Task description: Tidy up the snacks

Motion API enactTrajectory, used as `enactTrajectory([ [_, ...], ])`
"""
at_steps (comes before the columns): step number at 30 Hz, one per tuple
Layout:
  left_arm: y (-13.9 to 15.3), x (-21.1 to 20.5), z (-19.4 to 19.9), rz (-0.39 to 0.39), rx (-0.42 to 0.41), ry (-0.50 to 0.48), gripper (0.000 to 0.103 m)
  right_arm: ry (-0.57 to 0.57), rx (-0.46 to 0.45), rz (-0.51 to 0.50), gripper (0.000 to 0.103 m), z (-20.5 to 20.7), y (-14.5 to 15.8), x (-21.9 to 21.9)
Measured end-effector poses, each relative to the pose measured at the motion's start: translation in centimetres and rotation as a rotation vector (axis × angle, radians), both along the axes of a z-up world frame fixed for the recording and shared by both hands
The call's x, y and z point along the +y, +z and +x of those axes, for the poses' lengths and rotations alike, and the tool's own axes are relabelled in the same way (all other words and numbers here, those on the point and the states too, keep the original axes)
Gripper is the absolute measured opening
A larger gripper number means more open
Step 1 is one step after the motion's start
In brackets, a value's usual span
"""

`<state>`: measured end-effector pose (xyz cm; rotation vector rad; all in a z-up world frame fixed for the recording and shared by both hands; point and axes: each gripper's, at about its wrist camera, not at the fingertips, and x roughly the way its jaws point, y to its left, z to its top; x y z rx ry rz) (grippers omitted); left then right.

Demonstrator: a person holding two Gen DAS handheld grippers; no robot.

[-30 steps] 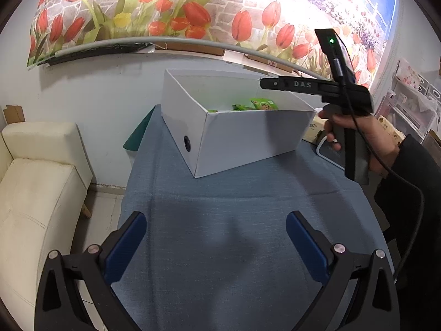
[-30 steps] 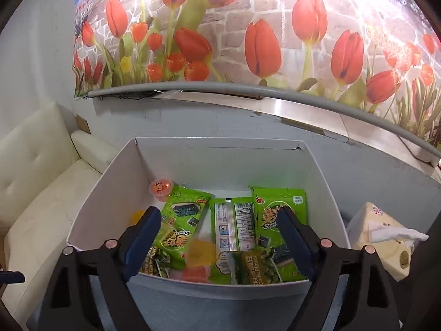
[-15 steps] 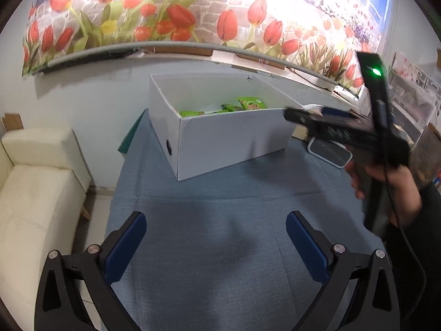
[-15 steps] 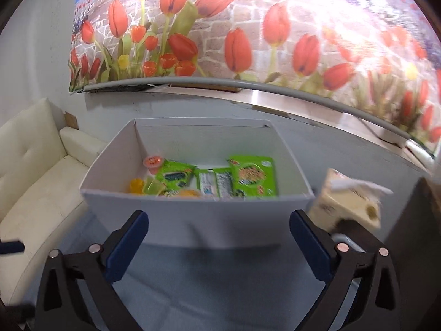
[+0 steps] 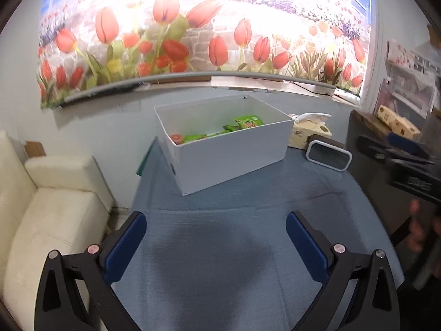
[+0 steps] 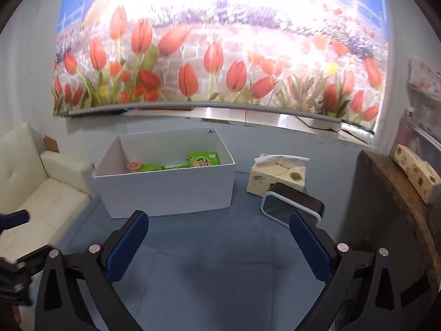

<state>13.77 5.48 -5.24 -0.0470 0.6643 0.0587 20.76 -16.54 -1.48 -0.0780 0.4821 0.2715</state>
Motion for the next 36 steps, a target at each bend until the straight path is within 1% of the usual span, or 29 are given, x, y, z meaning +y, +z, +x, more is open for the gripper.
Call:
enactTrajectory([
  [2,0.5,-0.3,-1.0,0.006,-0.020,0.005,0.103,-0.006,-0.002,0.026,0.103,-2.4,0.6,-1.1],
  [5,1.5,-0.4,-2.8,-0.009,-0.052,0.033,0.103,0.006,-0.004,0.052,0.103,-4.8,1.0,-2.0],
  [7,2.2,-0.9,-3.9,0.038,-0.081,0.058,0.103,-0.014,0.000,0.053,0.103,-6.5,0.9,-2.5],
  [8,2.6,-1.2,-4.6,0.067,-0.101,0.057,0.103,-0.015,0.006,0.049,0.103,-7.2,0.9,-2.7],
  [9,2.9,-1.5,-5.2,0.080,-0.114,0.057,0.103,-0.013,0.012,0.050,0.103,-7.6,0.8,-2.8],
  [13,3.9,-2.0,-7.0,0.062,-0.115,0.041,0.103,0.006,0.022,0.082,0.103,-10.3,1.0,-3.6],
  [16,4.2,-2.2,-8.2,0.042,-0.114,0.065,0.103,0.010,0.024,0.114,0.103,-12.0,1.3,-4.3],
  [18,4.3,-2.1,-8.9,-0.004,-0.110,0.042,0.103,0.008,0.026,0.127,0.103,-12.9,1.6,-4.8],
  [20,4.3,-1.9,-9.3,-0.057,-0.082,0.016,0.103,-0.005,0.016,0.131,0.103,-13.8,2.0,-5.2],
  [21,4.2,-1.8,-9.4,-0.063,-0.073,0.021,0.103,-0.015,0.009,0.131,0.103,-14.1,2.1,-5.3],
  [24,3.8,-1.9,-9.7,-0.058,-0.034,0.044,0.103,-0.019,0.009,0.133,0.103,-14.6,2.5,-5.5],
  [28,3.7,-2.1,-10.1,-0.066,-0.019,0.049,0.103,0.000,-0.001,0.119,0.103,-15.5,2.8,-4.9],
  [31,4.0,-2.4,-10.6,-0.042,-0.026,0.047,0.103,0.016,-0.003,0.113,0.103,-16.0,2.9,-4.5],
  [36,4.7,-2.8,-11.5,-0.050,-0.038,0.015,0.103,0.034,-0.013,0.101,0.103,-16.7,3.3,-3.8],
])
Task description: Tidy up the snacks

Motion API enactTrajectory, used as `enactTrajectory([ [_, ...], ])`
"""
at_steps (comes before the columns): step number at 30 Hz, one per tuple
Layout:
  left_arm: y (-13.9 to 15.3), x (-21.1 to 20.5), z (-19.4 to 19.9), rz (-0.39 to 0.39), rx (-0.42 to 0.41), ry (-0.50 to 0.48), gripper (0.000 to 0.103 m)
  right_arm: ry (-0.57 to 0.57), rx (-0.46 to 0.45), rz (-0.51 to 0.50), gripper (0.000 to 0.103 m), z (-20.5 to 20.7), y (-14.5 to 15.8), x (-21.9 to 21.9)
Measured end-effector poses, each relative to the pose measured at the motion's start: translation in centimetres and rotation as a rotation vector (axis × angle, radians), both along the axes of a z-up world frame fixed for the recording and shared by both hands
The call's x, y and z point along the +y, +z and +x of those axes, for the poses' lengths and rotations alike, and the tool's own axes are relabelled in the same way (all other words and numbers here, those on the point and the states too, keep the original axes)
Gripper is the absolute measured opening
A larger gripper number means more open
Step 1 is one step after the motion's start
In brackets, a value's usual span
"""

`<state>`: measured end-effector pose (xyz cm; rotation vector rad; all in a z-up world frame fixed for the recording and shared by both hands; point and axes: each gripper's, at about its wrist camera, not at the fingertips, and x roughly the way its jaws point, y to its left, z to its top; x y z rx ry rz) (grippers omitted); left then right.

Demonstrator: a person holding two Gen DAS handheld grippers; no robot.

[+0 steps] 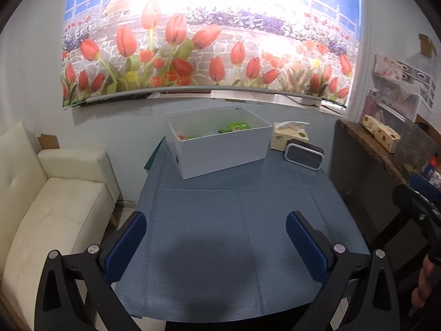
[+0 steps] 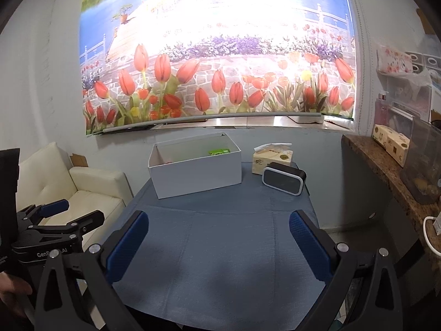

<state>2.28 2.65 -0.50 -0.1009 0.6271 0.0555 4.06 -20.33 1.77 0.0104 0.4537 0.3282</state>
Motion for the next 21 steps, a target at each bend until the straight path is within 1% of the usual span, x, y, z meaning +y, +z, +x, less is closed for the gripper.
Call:
enactTrajectory([
  [10,1.7,-0.7,-1.1,0.011,-0.036,-0.023,0.103,0.008,-0.014,0.002,0.103,-0.4,0.4,0.3],
  [21,2.1,-0.9,-1.2,0.025,-0.039,-0.021,0.103,0.002,-0.014,0.008,0.103,-0.3,0.4,0.0],
])
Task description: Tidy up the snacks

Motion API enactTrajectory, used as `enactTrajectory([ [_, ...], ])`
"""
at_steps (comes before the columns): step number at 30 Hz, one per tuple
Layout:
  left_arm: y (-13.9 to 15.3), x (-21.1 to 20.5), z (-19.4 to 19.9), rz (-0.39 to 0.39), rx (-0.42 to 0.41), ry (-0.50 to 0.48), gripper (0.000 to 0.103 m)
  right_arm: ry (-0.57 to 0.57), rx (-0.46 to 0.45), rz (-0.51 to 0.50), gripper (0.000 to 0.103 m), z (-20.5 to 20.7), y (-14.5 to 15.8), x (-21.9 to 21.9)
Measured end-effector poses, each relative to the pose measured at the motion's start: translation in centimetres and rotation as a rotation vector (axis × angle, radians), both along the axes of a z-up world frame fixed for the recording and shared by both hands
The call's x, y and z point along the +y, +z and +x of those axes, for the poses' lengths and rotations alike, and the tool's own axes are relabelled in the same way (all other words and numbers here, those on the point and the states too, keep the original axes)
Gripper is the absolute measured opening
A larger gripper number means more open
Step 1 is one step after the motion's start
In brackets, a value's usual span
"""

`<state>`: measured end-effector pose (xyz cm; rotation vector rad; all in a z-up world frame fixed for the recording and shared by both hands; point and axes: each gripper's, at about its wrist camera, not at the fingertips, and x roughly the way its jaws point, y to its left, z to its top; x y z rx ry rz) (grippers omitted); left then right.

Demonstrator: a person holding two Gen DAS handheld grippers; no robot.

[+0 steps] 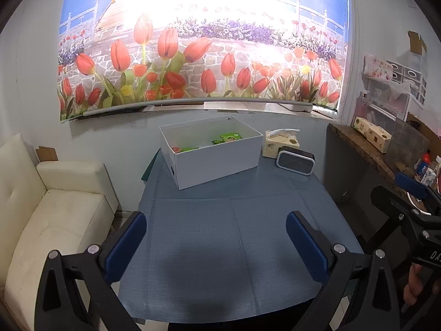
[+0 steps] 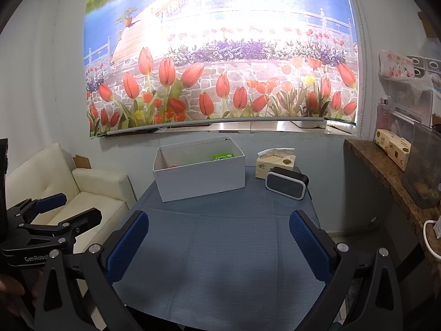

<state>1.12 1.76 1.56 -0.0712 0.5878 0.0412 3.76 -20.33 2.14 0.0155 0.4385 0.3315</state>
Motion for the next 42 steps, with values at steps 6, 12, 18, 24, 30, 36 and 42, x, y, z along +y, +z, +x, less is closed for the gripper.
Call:
enactTrajectory([
  [6,-0.05,-0.22,0.00,0.001,0.001,-0.007,0.103,-0.004,0.000,-0.001,0.103,0.09,-0.03,-0.08],
  [12,-0.09,-0.19,0.00,0.001,0.003,-0.004,0.103,-0.007,0.001,-0.004,0.103,0.02,-0.11,0.03],
  [18,-0.16,0.00,-0.05,-0.002,0.003,-0.004,0.103,-0.003,0.002,-0.005,0.103,0.08,-0.16,0.03],
  [24,-0.12,0.02,-0.09,0.001,0.007,0.001,0.103,-0.005,0.001,-0.010,0.103,0.12,-0.13,0.03],
  [30,0.01,-0.08,-0.12,-0.001,0.009,0.004,0.103,-0.004,-0.002,-0.010,0.103,0.13,-0.16,0.02],
  [36,0.03,-0.22,-0.12,0.005,0.007,0.006,0.103,-0.002,-0.003,-0.011,0.103,0.00,-0.20,-0.01],
  [42,0.05,-0.32,-0.13,0.002,0.011,0.006,0.103,-0.002,0.001,-0.011,0.103,0.03,-0.26,-0.06],
])
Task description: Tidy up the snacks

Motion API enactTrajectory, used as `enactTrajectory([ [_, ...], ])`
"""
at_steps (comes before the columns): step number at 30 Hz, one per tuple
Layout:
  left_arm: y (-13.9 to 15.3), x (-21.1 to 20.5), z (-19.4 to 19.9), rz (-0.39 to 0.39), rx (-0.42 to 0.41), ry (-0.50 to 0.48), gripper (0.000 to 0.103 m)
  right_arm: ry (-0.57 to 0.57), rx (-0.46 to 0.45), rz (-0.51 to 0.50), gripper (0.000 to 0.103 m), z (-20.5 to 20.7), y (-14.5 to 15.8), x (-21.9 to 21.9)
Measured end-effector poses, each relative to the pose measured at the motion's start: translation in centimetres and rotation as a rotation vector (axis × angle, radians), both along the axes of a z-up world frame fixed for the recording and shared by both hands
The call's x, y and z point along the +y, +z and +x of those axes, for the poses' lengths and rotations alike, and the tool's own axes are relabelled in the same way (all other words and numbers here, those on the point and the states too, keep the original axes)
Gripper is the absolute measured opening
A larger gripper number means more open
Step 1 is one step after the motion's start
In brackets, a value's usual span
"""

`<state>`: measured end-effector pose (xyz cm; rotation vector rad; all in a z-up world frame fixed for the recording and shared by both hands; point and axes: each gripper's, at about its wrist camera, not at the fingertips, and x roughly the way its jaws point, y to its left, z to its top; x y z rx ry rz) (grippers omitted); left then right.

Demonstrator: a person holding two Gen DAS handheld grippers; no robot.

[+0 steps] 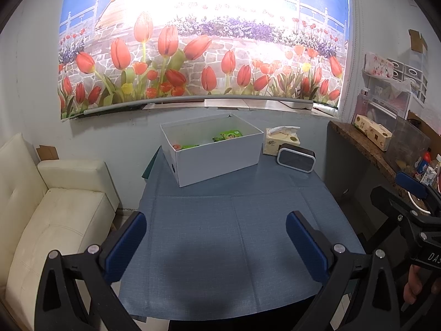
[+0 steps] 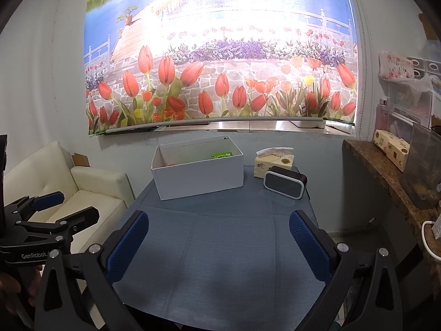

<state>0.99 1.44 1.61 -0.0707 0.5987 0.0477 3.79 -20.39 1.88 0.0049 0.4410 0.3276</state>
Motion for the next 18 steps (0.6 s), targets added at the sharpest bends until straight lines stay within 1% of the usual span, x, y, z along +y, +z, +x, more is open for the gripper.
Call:
enactTrajectory([
  [18,-0.08,-0.15,-0.03,-0.004,0.000,-0.001,0.103,0.011,-0.008,-0.007,0.103,-0.18,0.22,0.03],
])
